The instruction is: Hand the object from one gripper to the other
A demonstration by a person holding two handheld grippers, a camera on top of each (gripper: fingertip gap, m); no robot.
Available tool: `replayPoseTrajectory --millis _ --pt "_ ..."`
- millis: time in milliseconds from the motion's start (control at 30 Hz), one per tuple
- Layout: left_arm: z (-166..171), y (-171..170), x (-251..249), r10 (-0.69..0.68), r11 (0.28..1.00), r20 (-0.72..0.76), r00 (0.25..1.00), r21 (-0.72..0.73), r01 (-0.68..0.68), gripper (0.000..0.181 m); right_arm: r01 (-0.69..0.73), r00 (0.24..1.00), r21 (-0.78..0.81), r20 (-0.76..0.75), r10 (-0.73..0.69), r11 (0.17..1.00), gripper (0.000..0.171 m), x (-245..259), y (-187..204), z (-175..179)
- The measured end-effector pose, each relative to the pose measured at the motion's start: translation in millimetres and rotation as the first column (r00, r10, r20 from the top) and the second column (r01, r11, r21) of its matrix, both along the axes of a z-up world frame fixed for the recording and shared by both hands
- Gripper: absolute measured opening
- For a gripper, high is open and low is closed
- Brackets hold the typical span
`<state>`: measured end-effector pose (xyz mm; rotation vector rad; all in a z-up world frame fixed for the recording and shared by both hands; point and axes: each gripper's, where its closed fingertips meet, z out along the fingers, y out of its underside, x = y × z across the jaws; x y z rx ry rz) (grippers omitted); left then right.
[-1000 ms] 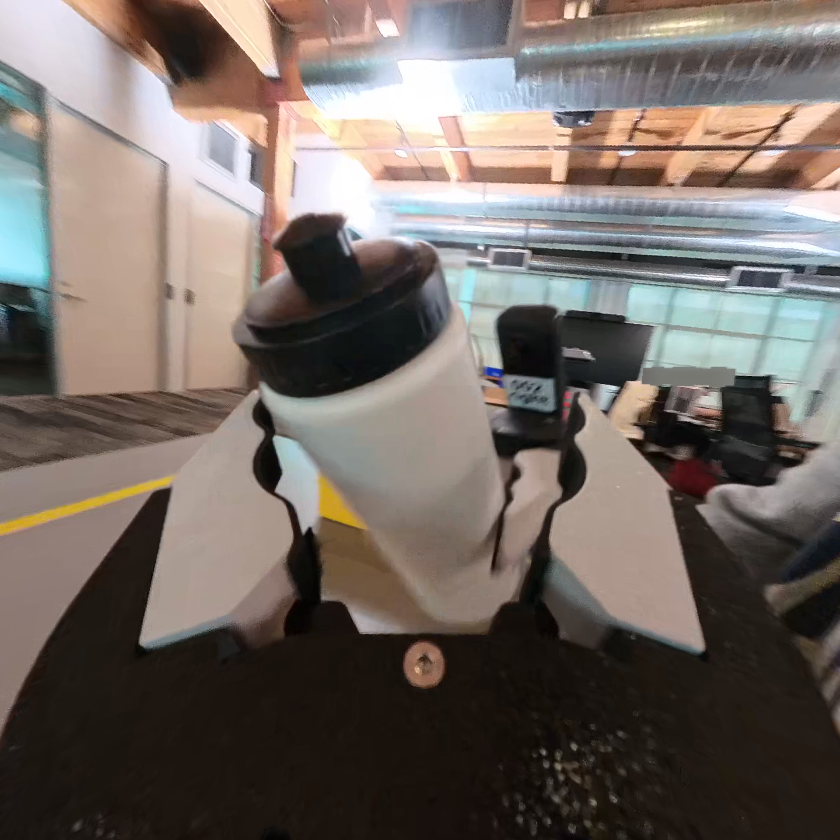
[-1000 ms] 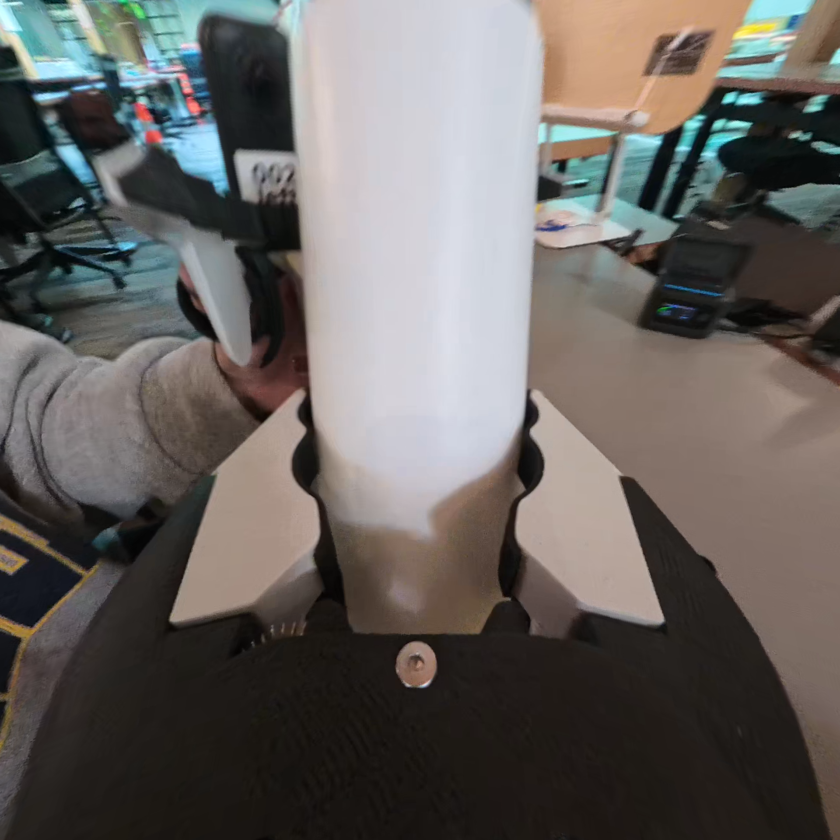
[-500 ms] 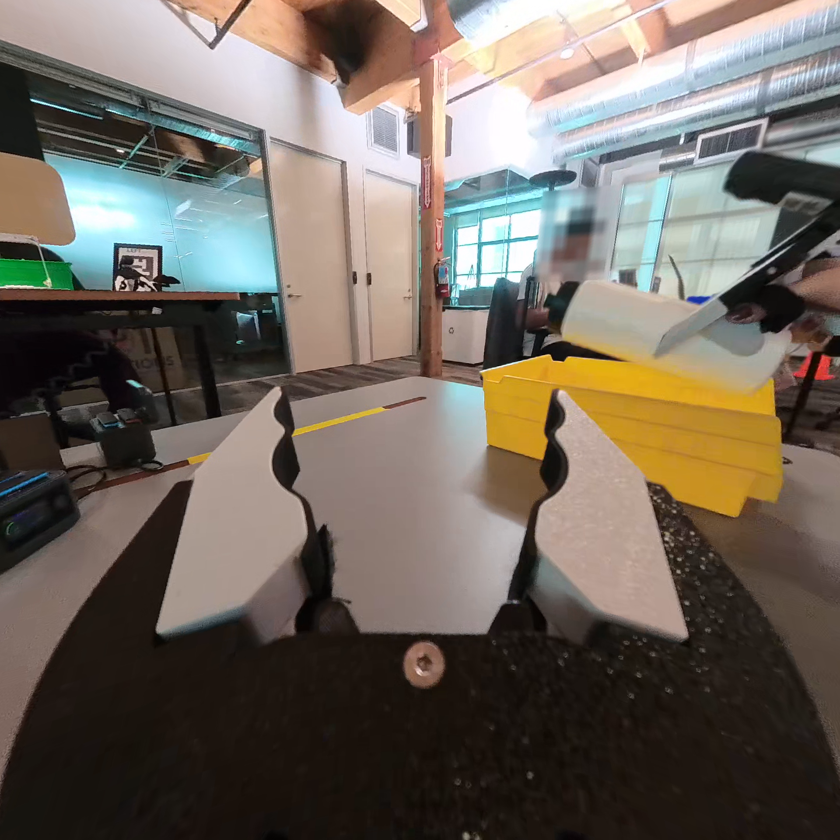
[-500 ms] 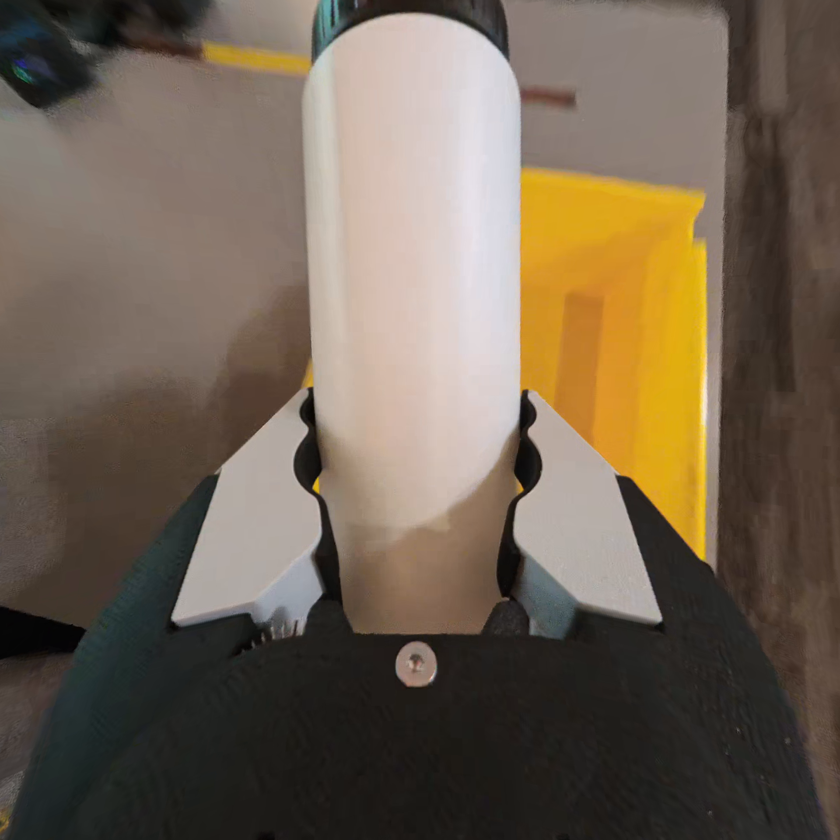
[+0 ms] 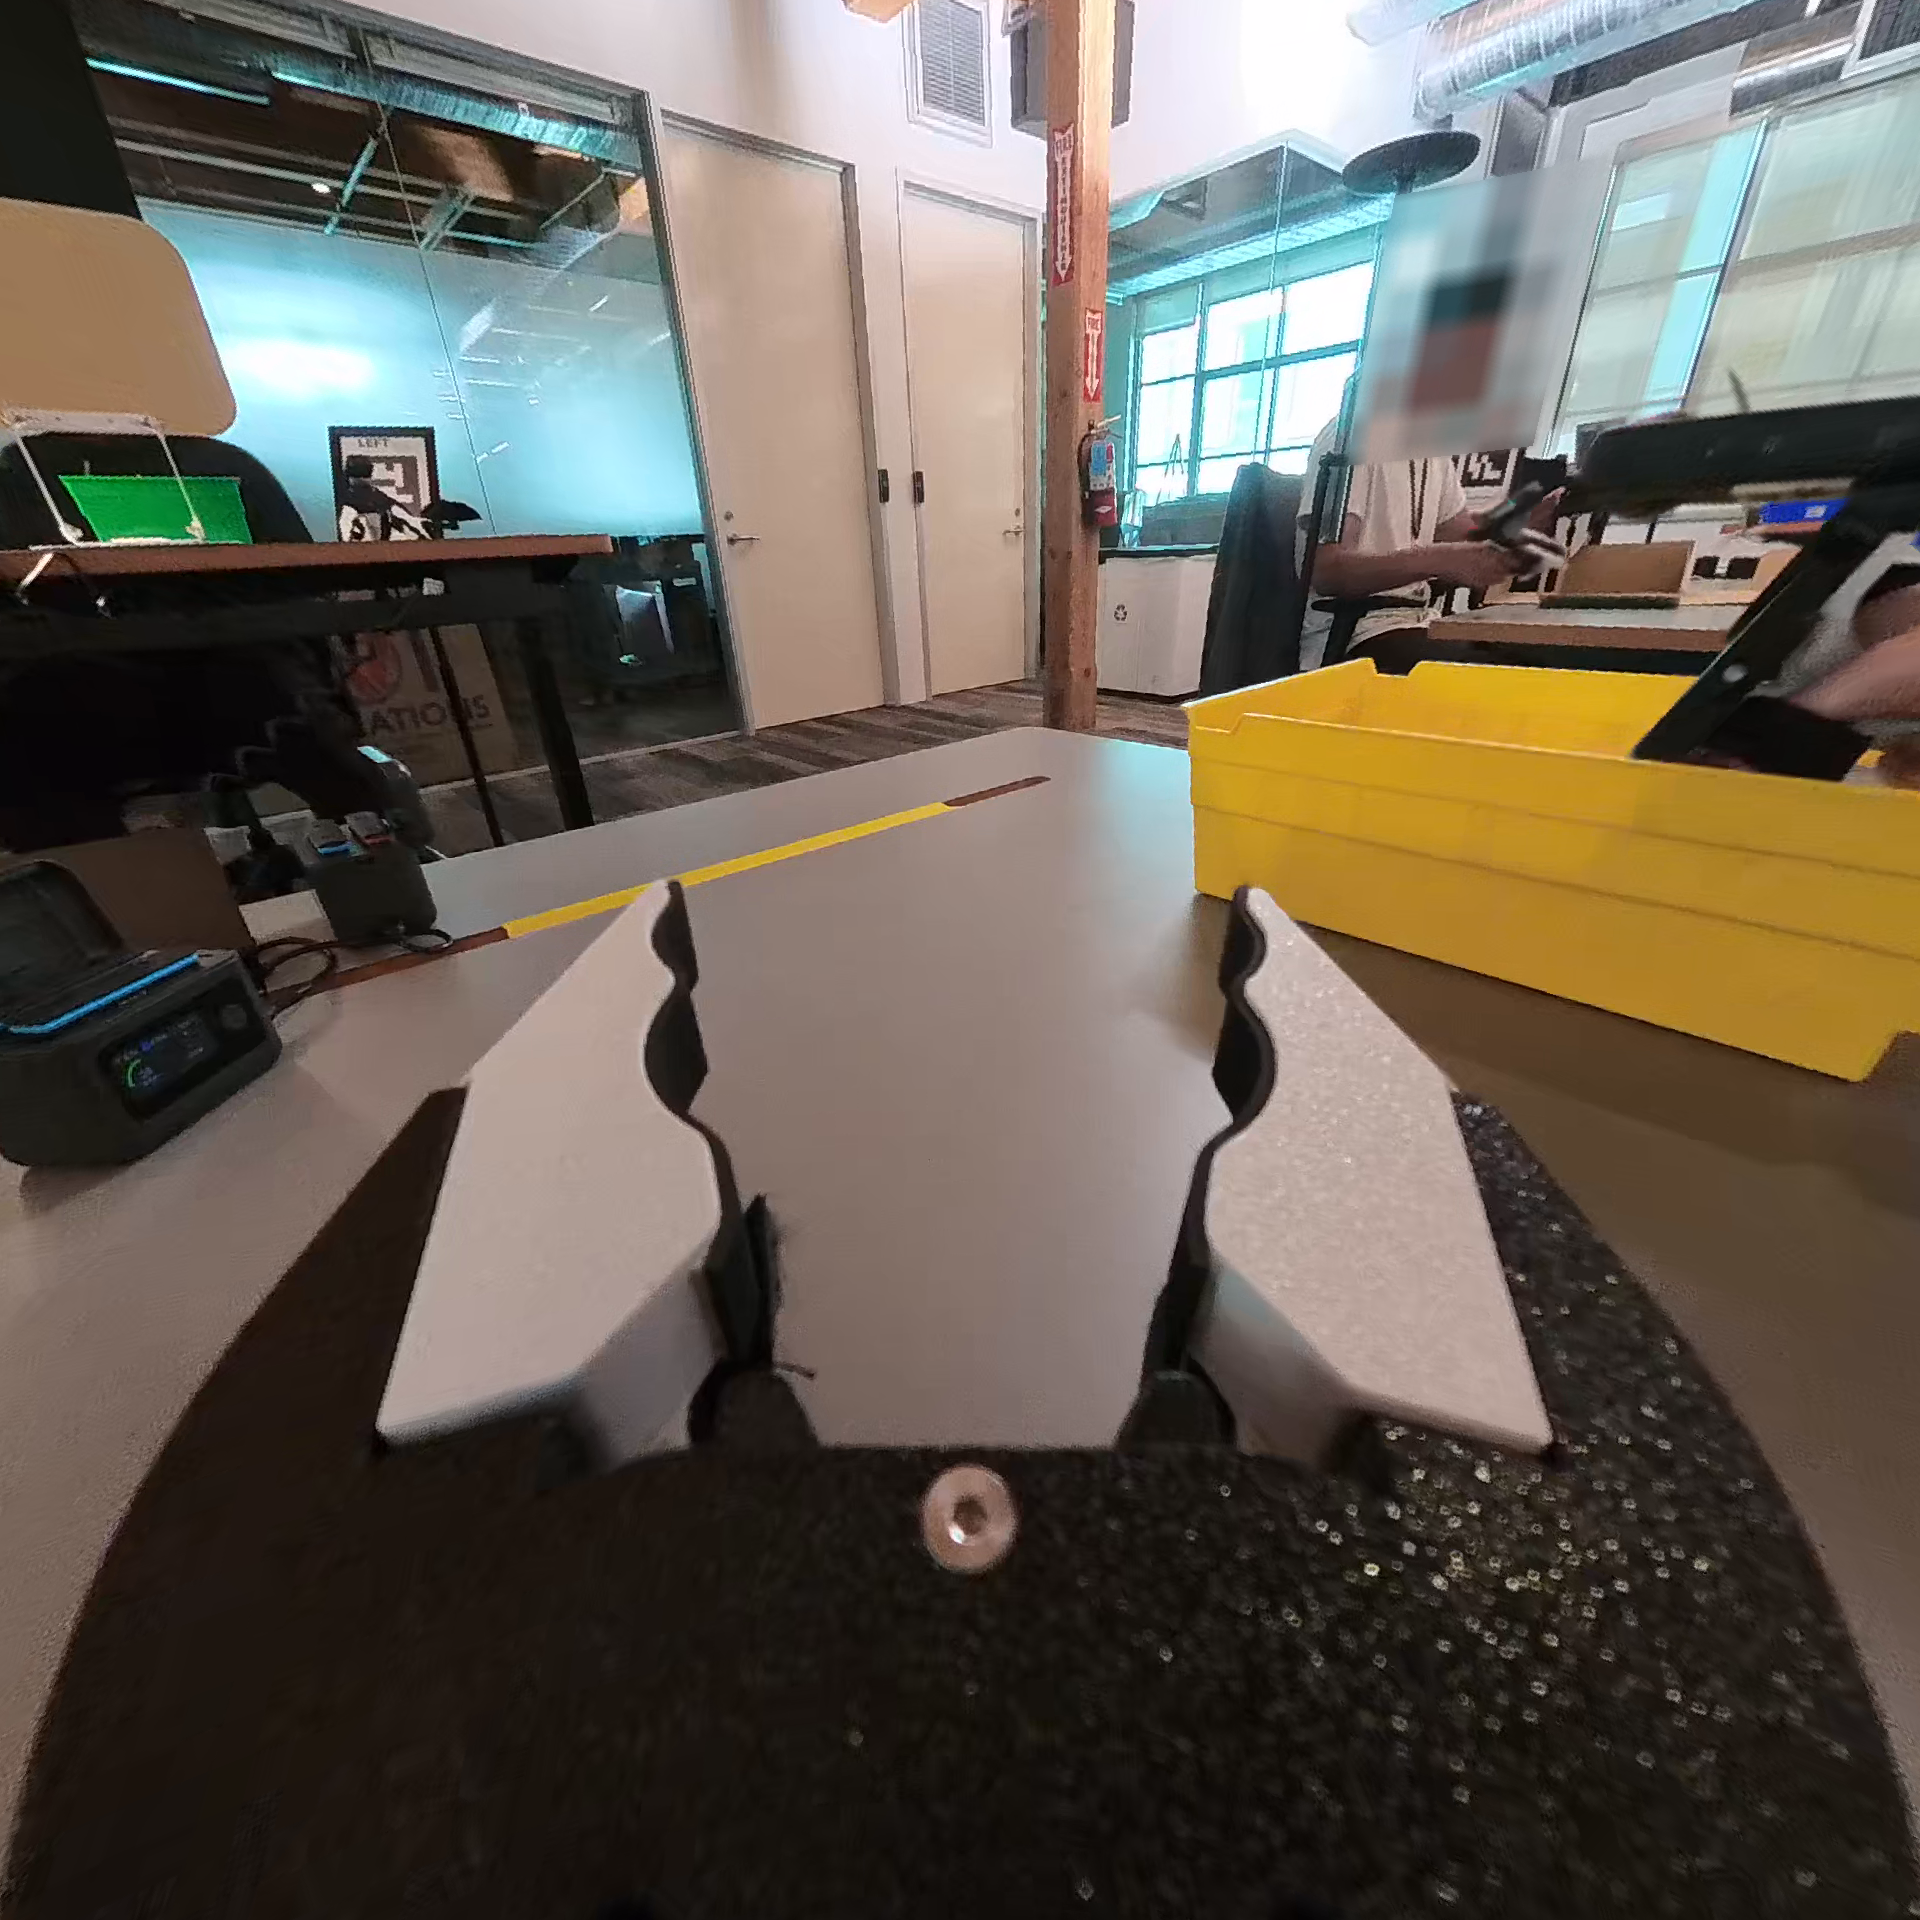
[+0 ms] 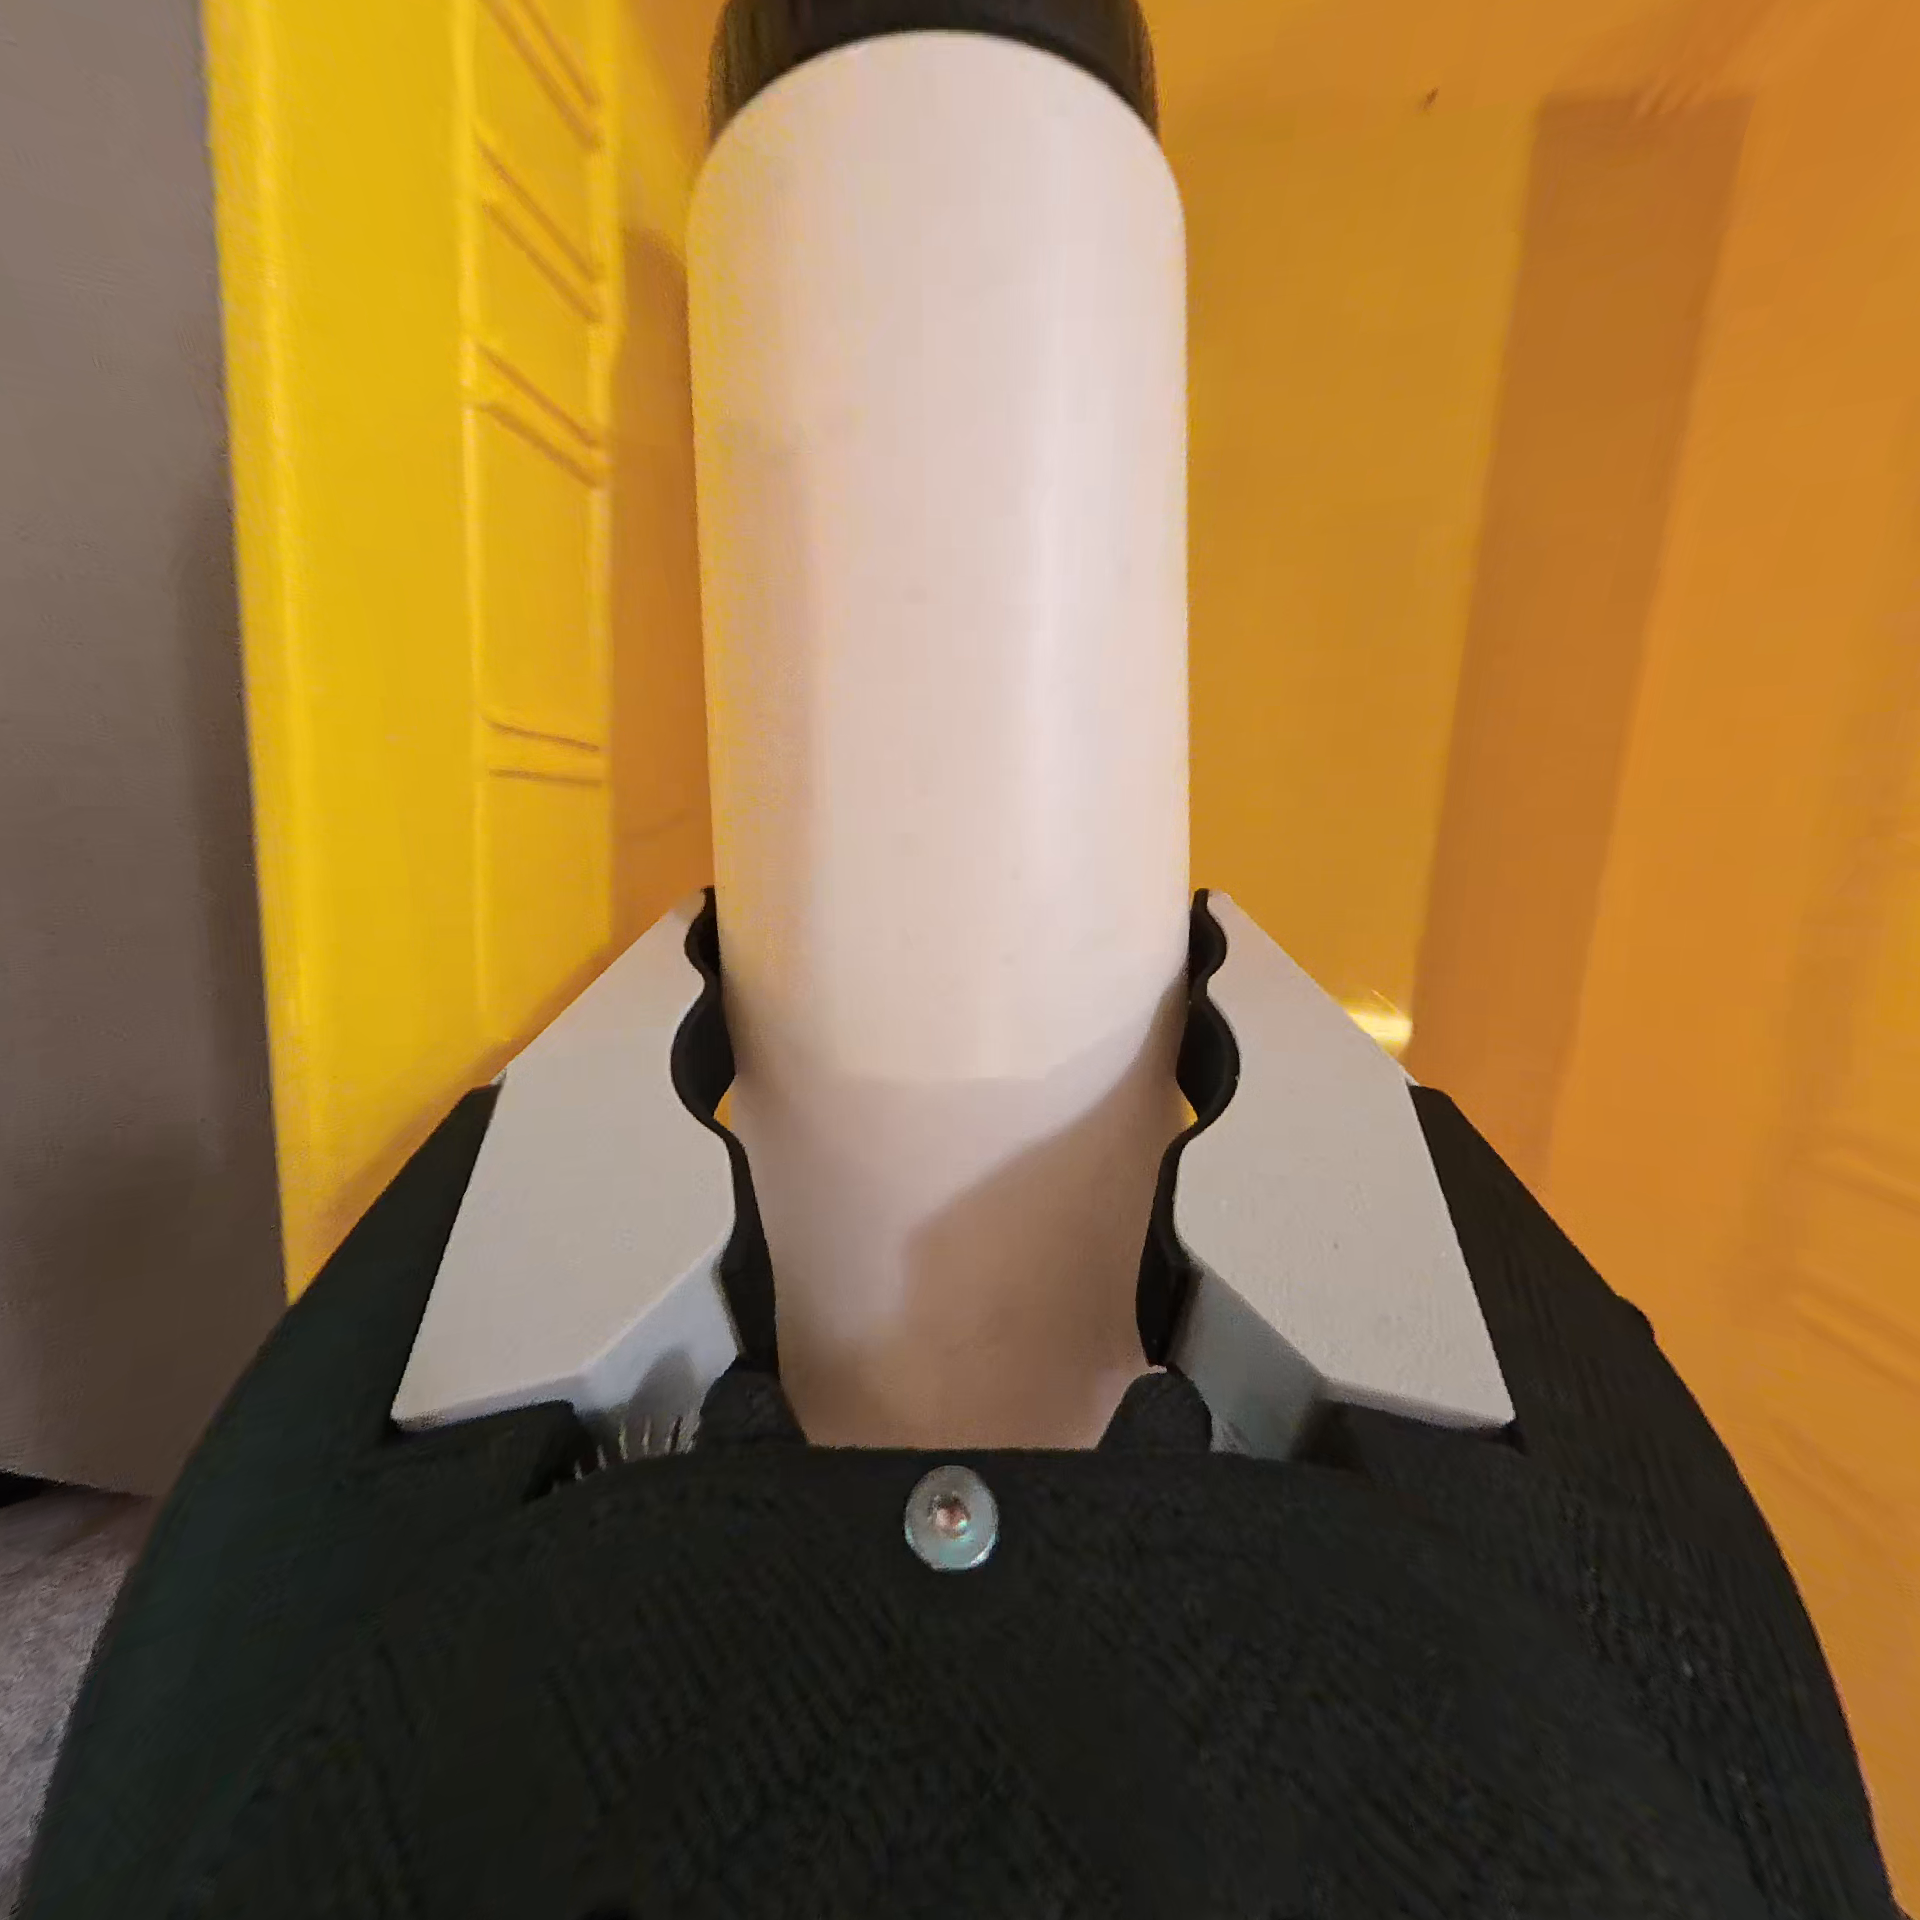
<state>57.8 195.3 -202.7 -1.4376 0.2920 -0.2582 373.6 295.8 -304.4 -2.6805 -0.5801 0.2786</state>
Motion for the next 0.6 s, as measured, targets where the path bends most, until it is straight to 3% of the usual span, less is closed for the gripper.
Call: replayPoseTrajectory --millis 167,400,500,600 --pt "-2.3 0.9 1.1 -0.009 1.000 0.005 1.000 -0.012 0.009 0.100 -0.010 0.999 -0.030 -0.035 0.009 1.000 0.090 -6.9 -3.7 -5.7" --pt "-2.7 1.0 1.7 -0.019 1.000 0.015 1.000 -0.016 0.019 0.100 0.007 0.987 -0.045 -0.157 -0.014 0.999 0.098 1.6 -8.1 20.3" --pt "-2.7 0.6 1.1 -0.016 1.000 0.015 1.000 -0.015 0.016 0.100 0.035 0.992 0.062 -0.121 -0.027 0.997 0.098 11.0 -8.3 44.0" --pt "-2.1 0.7 -2.0 -0.003 1.000 0.026 1.000 -0.014 0.004 0.100 0.034 0.992 0.343 -0.125 0.009 0.939 0.098 0.6 -0.6 96.3"
